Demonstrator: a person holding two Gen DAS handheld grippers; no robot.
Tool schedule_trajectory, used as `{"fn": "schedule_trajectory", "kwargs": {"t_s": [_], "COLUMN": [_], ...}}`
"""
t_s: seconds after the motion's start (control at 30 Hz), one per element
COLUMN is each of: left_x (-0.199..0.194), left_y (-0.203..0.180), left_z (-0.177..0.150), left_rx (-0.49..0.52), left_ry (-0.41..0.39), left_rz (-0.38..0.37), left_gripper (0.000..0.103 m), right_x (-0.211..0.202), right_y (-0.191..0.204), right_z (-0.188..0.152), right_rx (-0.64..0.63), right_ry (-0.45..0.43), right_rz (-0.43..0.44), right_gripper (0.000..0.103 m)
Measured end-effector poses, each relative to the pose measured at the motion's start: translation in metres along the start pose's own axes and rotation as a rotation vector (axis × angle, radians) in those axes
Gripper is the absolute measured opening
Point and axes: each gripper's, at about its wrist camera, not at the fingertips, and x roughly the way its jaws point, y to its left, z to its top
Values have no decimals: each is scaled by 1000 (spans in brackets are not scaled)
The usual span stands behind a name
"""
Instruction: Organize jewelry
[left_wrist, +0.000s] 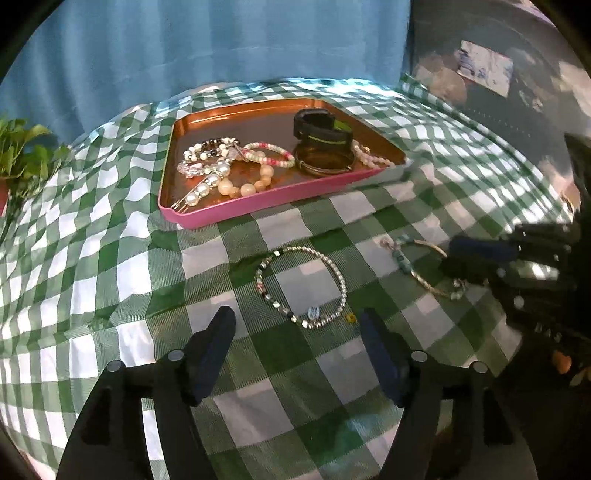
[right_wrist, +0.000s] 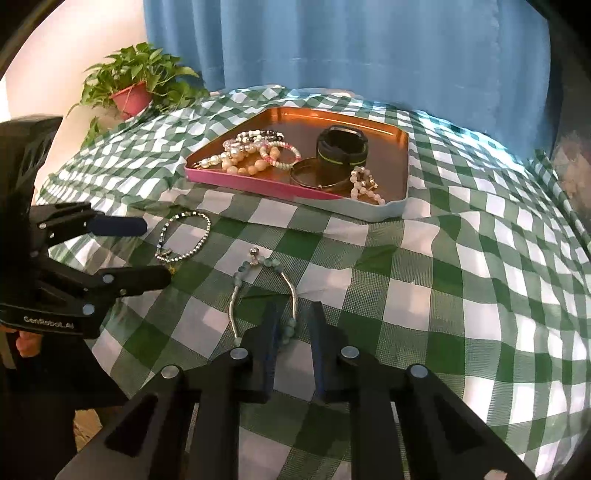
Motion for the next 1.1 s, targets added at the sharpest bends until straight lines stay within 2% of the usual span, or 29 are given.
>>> {"fn": "schedule_trajectory", "kwargs": {"t_s": [0.1, 0.13, 0.17, 0.23, 0.37, 0.47, 0.53, 0.63, 0.7, 0.73, 0.77, 0.83, 0.9, 0.93, 1.0, 1.1], "left_x": [-1, -1, 0, 3, 5, 5, 4, 3, 2, 2, 3, 3, 3, 4, 4, 5], "left_y": [21, 27, 32, 33, 33, 26, 27, 38, 42, 42, 41, 40, 40, 39, 35, 31], "left_z": [5, 6, 9, 12, 13, 12, 11, 10, 8, 8, 8, 8, 8, 9, 10, 11], "left_rx": [-139, -175, -186, -164, -164, -102, -96, -132, -155, -152, -151, -156, -154, -147, -121, -92], "left_ry": [-21, -24, -20, -14, -14, -7, -6, -4, -3, -3, -4, -6, -9, -10, -13, -14], "left_rz": [-103, -120, -113, -66, -59, -20, -11, -23, -47, -51, -48, -44, -41, -36, -18, -3], "left_gripper": [68, 60, 45, 27, 25, 11, 6, 6, 6, 6, 7, 8, 8, 8, 8, 6], "right_x": [0, 0, 0, 2, 9, 15, 15, 12, 17, 16, 19, 23, 26, 25, 24, 23], "right_y": [4, 5, 7, 9, 6, -3, -3, 7, 13, 16, 19, 21, 12, 10, 10, 11], "right_z": [4, 5, 8, 14, 26, 29, 29, 28, 25, 25, 25, 25, 27, 28, 28, 28], "right_rx": [-21, -24, -32, -48, -55, -8, -3, -42, -79, -95, -111, -132, -75, -71, -78, -76], "right_ry": [-4, -9, -15, -26, -40, -25, -28, -39, -9, -21, -11, -14, -4, -4, -2, -17], "right_rz": [9, 14, 17, 16, 11, 44, 63, 92, 93, 82, 58, 33, 74, 59, 41, 28], "right_gripper": [16, 16, 16, 16, 16, 16, 16, 16, 17, 19, 27, 29, 19, 12, 5, 5]}}
